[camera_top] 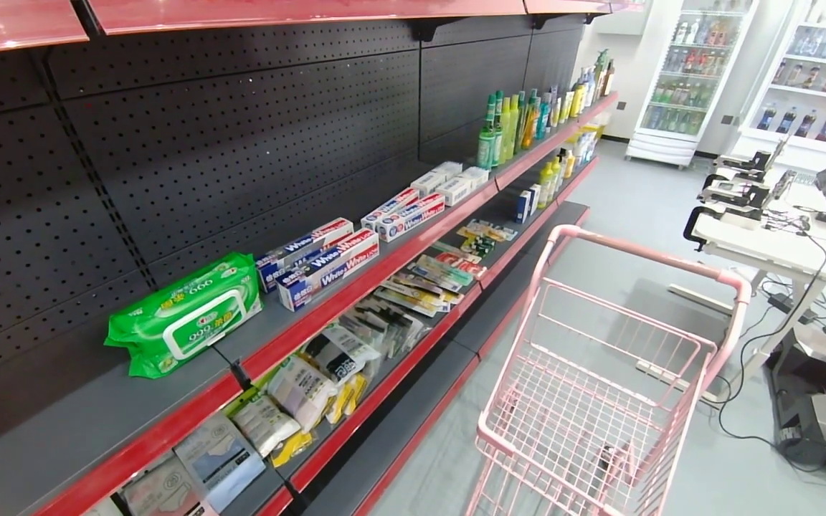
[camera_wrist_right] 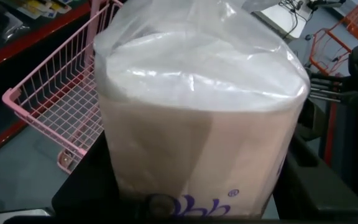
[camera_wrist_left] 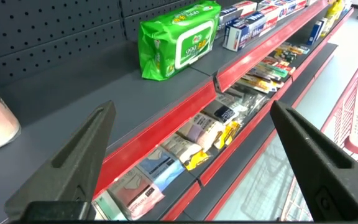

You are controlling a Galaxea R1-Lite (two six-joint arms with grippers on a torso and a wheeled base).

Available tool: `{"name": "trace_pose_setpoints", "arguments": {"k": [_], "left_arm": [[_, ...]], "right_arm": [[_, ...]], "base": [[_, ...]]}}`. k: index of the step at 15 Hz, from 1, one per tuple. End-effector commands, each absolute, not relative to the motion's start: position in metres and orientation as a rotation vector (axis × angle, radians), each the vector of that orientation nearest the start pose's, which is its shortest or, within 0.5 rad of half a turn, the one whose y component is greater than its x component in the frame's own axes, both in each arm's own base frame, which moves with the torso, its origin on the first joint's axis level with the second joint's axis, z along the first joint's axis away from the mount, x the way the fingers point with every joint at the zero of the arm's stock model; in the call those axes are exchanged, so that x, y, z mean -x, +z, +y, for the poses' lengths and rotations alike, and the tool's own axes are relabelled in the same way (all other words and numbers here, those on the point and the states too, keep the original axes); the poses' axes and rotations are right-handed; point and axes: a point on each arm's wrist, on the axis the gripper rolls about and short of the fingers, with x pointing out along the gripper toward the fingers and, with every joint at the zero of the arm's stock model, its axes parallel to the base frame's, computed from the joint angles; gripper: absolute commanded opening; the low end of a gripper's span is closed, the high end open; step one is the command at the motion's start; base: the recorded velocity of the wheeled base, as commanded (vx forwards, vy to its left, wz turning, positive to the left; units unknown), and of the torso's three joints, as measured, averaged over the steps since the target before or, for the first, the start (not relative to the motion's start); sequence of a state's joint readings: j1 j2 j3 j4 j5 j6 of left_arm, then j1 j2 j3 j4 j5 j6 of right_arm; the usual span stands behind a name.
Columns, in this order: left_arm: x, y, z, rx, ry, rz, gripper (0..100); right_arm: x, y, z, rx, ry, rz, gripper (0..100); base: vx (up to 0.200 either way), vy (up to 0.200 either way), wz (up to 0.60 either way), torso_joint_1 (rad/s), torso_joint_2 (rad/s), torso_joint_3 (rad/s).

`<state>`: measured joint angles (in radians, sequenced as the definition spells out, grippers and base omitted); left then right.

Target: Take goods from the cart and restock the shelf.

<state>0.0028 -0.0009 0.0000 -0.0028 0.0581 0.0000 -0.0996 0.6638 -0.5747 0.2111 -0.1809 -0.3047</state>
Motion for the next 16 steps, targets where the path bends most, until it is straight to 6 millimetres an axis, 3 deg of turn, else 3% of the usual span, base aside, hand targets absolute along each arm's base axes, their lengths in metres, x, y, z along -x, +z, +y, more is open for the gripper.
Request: {"name": "trace_pose_setpoints", "arguments": {"k": [1, 3, 16], "left_arm": [[0.0228, 0.0758, 0.0012, 0.0, 0.061, -0.003, 100], [0.0228, 0.0758, 0.0012, 0.0, 0.061, -0.003, 100], [0.0228, 0.0758, 0.0012, 0.0, 0.061, -0.003, 100]], "right_arm": [[-0.0449, 0.2075, -0.0086, 0.327, -0.224, 0.379, 0], [-0.0437, 0.2033, -0.0086, 0.349, -0.221, 0.389, 0], [-0.0425, 0.198, -0.0082, 0.352, -0.213, 0.401, 0]], "base": [[0.0, 0.0, 0.0, 0.085, -0.18, -0.09], [0.0, 0.0, 0.0, 0.0, 0.0, 0.0], [0.0, 0.0, 0.6, 0.004, 0.0, -0.001]]}}
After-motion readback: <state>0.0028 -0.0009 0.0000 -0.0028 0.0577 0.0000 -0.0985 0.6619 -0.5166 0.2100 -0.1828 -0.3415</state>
